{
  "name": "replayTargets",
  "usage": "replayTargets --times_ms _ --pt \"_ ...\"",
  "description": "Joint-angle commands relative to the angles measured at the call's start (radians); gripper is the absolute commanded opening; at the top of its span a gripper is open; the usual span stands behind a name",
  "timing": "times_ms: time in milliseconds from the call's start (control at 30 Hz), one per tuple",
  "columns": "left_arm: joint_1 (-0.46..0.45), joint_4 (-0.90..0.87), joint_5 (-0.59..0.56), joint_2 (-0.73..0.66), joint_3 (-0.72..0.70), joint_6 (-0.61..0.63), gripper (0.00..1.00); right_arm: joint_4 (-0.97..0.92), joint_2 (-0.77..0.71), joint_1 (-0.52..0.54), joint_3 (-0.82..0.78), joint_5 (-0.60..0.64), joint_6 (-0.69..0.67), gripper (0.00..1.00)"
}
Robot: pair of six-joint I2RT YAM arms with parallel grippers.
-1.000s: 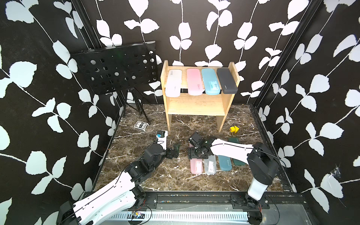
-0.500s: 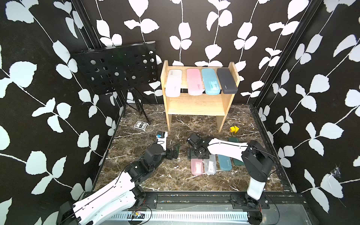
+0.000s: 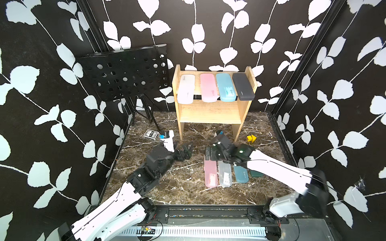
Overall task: Remove the pencil cases from the shelf
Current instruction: Pick up the pencil case from the shelf.
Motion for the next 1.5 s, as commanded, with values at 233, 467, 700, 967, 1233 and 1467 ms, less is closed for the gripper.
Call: replayTargets --times_ms 233,467,700,967,1233,1467 --pt "0.122 0.313 0.075 0.198 0.306 -0.275 0.99 -0.038 -0.098 -0.068 -0.099 0.026 -0.006 0.99" --pt "0.227 0.379 0.126 0.333 0.402 -0.397 0.99 -0.024 -0.102 -0.088 -0.096 0.007 -0.011 1.0" --pt "0.289 0.436 0.175 0.426 0.439 -0.457 0.99 -0.024 -0.088 -0.116 -0.048 -0.015 -0.035 0.99" --pt "0.313 0.516 0.228 0.504 0.457 -0.509 0.8 -0.016 -0.077 -0.141 -0.033 -0.029 -0.042 0.99" --pt "0.321 0.523 0.264 0.523 0.459 -0.523 0.33 -0.014 -0.067 -0.15 -0.029 -0.04 -0.044 0.99" --pt "0.332 0.49 0.264 0.479 0.419 -0.484 0.0 -0.005 -0.065 -0.146 -0.007 -0.058 -0.053 0.99"
